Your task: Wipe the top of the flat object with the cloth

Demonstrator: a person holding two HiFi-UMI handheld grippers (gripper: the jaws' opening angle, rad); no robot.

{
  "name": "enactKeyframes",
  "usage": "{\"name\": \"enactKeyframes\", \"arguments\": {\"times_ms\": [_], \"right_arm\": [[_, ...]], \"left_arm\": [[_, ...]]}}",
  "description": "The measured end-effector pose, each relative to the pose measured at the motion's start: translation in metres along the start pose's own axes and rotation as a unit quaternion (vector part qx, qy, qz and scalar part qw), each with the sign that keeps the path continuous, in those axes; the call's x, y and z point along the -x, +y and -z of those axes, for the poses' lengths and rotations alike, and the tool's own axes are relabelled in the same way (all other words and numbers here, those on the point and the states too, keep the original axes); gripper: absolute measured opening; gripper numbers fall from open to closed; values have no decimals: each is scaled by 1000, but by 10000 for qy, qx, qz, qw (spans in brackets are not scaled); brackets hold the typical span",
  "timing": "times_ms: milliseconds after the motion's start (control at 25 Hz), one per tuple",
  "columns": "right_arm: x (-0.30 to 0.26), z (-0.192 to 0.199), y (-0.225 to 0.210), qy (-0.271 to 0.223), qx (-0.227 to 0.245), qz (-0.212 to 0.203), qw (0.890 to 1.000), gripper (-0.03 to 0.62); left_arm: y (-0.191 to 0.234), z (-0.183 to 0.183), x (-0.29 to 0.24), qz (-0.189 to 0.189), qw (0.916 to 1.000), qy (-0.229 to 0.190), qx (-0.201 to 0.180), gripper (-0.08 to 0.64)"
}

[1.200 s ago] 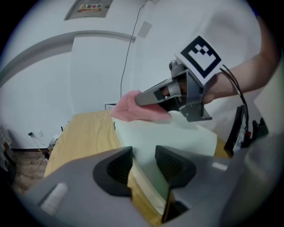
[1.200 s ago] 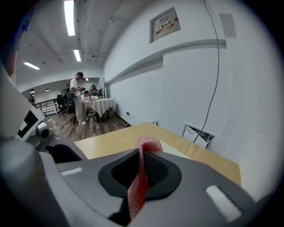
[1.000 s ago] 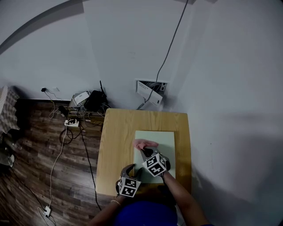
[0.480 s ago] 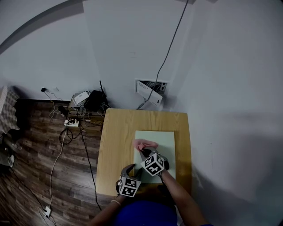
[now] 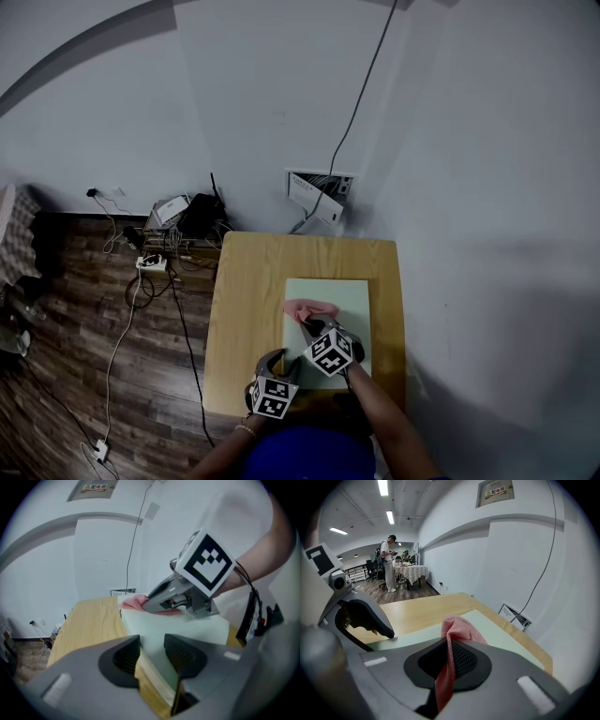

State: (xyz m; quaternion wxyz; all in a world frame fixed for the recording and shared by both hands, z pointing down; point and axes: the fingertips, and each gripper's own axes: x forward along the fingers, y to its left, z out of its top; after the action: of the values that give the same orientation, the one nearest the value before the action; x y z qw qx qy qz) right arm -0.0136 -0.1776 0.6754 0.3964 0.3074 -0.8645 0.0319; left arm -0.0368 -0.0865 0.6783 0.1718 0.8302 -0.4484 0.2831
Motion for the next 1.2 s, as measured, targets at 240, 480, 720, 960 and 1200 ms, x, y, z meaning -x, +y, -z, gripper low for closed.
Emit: {"name": "enactKeyframes", "arguments": {"times_ms": [240,480,720,960,1200], "right_arm": [[12,15,-8,81,-60,118,9999,14],[20,31,-22,130,-205,279,9993,14],[31,44,-35,203,-332,463,9982,14],[42,62,-48,306,-501,638,9962,14],[52,74,-58,360,-610,791,9943,14]], "left_arm": [[-1,1,3,-11,10000,-2,-10,155],[-1,1,1,-19,10000,-4,-8,155],[-1,0,2,-19,10000,-12,-6,156],[-1,0,1,-24,10000,-13,-9,156],[-1,0,1,-32,10000,-16,-2,156]]}}
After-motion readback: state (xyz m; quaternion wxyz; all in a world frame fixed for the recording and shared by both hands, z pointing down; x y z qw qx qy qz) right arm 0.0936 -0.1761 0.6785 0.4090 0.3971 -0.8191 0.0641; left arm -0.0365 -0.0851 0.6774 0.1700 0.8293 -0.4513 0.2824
